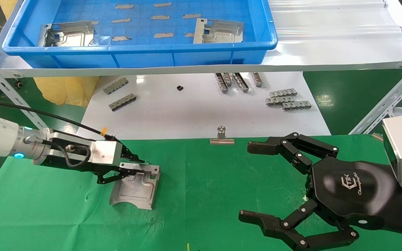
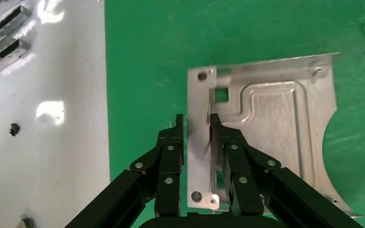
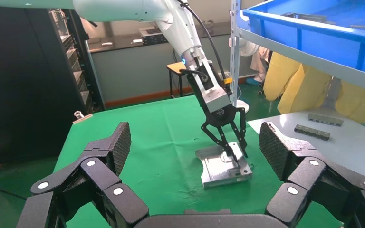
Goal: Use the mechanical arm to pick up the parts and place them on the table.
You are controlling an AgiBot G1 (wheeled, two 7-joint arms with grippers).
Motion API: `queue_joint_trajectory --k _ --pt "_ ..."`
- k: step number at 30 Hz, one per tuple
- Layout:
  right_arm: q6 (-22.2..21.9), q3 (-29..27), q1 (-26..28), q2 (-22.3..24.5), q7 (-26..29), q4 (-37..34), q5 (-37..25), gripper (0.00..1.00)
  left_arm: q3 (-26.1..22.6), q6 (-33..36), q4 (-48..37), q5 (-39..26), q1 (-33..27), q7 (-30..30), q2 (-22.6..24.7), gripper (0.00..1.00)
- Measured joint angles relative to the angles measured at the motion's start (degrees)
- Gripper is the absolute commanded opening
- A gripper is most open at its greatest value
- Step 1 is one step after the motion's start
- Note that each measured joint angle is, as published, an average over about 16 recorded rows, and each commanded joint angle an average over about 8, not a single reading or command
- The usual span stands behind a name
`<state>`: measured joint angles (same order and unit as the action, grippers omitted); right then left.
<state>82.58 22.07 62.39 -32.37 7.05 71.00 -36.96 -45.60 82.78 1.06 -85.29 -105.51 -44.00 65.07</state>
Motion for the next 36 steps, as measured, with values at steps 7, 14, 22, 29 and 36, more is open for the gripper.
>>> queue_joint_trajectory --k 7,14,22,29,36 --pt "0.0 0.0 0.0 0.0 0.0 0.0 0.0 1.00 2.0 3.0 -2.0 2.9 0.1 2.5 -0.8 1.00" --pt "0.0 0.0 0.0 0.0 0.0 0.0 0.0 1.00 5.5 6.4 -4.5 7.7 1.2 6.4 -2.7 1.00" --pt "0.0 0.0 0.0 0.0 0.0 0.0 0.0 1.00 7.5 7.1 -5.8 10.5 2.3 8.6 -3.8 1.00" --pt "0.0 0.0 0.0 0.0 0.0 0.0 0.0 1.00 7.8 7.0 -4.3 11.0 3.1 9.3 -4.3 1.00" --pt "0.0 0.0 0.0 0.0 0.0 0.0 0.0 1.00 9.1 6.7 1.1 12.9 5.7 12.2 -5.9 1.00"
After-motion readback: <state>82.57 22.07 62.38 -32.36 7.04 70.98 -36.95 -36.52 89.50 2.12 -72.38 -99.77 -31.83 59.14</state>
